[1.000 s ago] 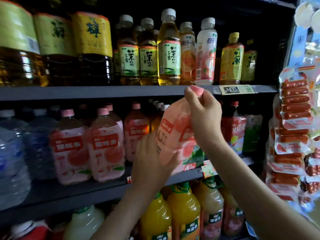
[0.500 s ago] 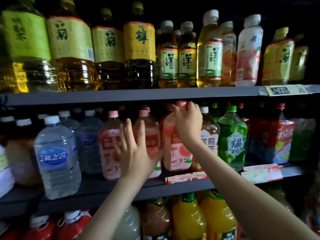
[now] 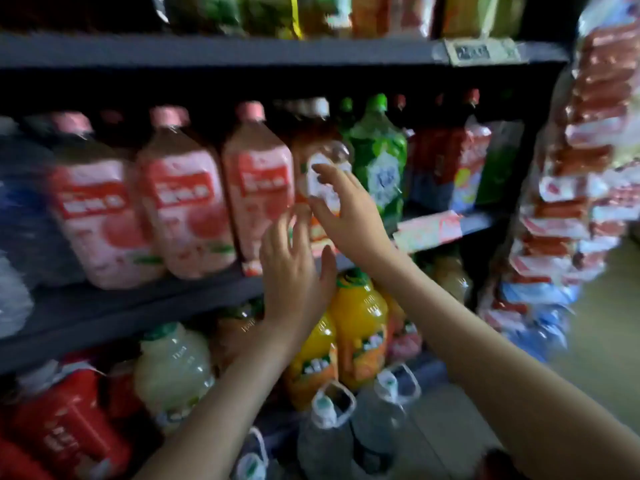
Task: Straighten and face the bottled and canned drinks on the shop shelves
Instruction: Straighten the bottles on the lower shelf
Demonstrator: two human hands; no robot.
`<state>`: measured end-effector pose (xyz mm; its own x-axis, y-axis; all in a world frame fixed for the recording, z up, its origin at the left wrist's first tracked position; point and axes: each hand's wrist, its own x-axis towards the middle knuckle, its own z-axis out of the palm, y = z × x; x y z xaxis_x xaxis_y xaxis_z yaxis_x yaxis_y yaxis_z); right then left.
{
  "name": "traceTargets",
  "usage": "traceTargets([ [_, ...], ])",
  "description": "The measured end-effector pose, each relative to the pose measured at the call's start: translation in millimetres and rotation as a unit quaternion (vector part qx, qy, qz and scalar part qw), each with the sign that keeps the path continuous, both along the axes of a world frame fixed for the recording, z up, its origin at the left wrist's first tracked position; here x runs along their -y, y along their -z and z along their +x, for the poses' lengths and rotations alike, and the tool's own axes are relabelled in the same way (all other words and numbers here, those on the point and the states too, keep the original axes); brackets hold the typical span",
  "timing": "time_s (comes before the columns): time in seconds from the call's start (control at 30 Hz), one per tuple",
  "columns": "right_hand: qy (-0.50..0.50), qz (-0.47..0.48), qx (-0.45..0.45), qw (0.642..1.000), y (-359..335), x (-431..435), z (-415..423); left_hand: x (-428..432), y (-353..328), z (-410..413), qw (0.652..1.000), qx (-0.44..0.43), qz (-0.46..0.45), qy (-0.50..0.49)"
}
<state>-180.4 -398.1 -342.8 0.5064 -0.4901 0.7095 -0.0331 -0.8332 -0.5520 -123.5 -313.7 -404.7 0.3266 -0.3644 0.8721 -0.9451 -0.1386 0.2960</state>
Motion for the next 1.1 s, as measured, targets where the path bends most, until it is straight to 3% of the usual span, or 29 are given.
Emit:
traceTargets([
  [0.1, 0.083, 0.080, -0.058, 0.992, 84, 32, -77, 28, 70, -62, 0.978, -0.094, 0.127, 0.139],
  [0.23, 0.158, 0.198, -0.254, 0.933, 218, 53, -196, 48, 161, -140, 0.875, -0.186, 0.352, 0.274],
  [0.3, 0.185, 0.232, -0.363, 0.883, 273, 48, -248, 53, 193, -172, 0.825, -0.190, 0.433, 0.308],
  [0.4, 0.249, 0.224, -0.547, 0.767, 324, 32, -297, 56, 222, -198, 0.781, -0.173, 0.516, 0.306],
  [0.47, 0.270, 0.235, -0.563, 0.745, 342, 27, -309, 58, 233, -206, 0.769, -0.163, 0.539, 0.303],
  [0.6, 0.277, 0.277, -0.497, 0.774, 355, 38, -302, 57, 234, -202, 0.769, -0.163, 0.546, 0.290],
  [0.8, 0.299, 0.251, -0.468, 0.793, 344, 49, -292, 57, 209, -182, 0.776, -0.180, 0.537, 0.277],
  [0.9, 0.283, 0.227, -0.436, 0.824, 320, 42, -280, 59, 191, -174, 0.762, -0.181, 0.553, 0.285],
  [1.0, 0.276, 0.201, -0.361, 0.868, 262, 44, -266, 66, 171, -175, 0.724, -0.193, 0.584, 0.312],
  [1.03, 0.266, 0.190, -0.320, 0.889, 237, 45, -261, 69, 164, -176, 0.724, -0.205, 0.566, 0.337],
  [1.1, 0.242, 0.175, -0.212, 0.931, 188, 50, -251, 76, 141, -173, 0.770, -0.230, 0.463, 0.374],
])
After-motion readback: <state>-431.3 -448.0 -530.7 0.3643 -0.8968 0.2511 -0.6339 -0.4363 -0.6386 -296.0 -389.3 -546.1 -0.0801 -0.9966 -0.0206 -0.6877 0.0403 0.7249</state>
